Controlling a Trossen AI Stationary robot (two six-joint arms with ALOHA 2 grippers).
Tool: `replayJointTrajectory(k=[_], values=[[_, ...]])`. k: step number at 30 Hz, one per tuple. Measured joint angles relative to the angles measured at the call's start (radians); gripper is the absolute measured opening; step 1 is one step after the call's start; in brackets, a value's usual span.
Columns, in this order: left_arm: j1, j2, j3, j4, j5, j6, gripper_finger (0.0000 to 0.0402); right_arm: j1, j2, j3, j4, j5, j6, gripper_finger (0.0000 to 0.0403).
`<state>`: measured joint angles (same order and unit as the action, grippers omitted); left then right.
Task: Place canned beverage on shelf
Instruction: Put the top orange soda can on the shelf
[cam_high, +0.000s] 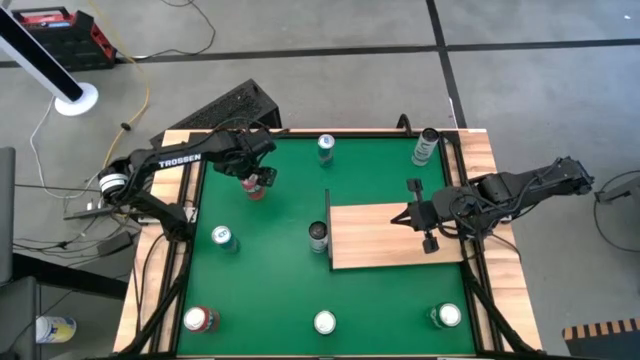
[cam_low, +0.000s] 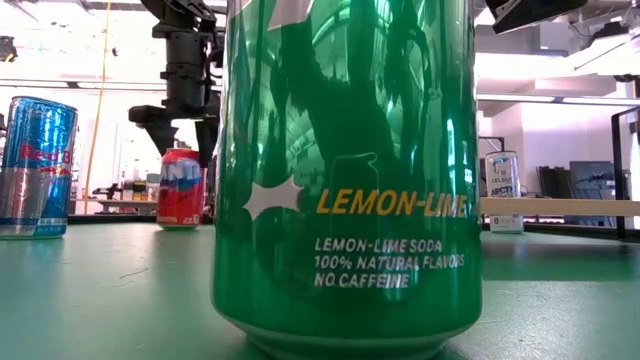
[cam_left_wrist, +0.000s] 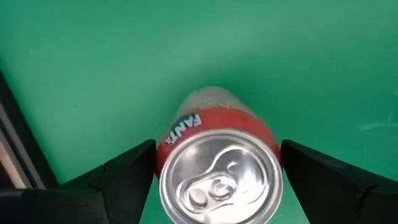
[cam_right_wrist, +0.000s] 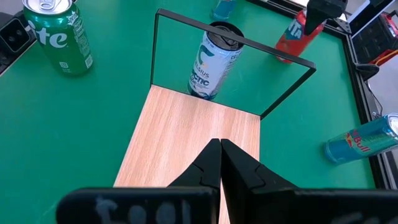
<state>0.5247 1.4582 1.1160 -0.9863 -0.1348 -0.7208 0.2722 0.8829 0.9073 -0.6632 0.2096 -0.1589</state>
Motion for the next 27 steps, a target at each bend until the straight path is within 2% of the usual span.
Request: replayJointTrajectory(k=[5,15,19,27], values=[[-0.002,0.0,0.0,0.028,-0.003,0.102,0.0327,0.0,0.0,0.0,0.003,0.0,-0.005,0.003],[-0.002,0.0,0.0,0.065,0.019,0.074,0.0327,0.0,0.0,0.0,0.004,0.0,0.0,0.003],[-0.002,0.0,0.0,0.065,0.017,0.015,0.0329,0.0,0.0,0.0,0.005,0.0,-0.007,0.003],[0.015,0.0,0.0,0.064,0.047,-0.024,0.0363,0.0,0.0,0.0,0.005,0.0,-0.007,0.003]])
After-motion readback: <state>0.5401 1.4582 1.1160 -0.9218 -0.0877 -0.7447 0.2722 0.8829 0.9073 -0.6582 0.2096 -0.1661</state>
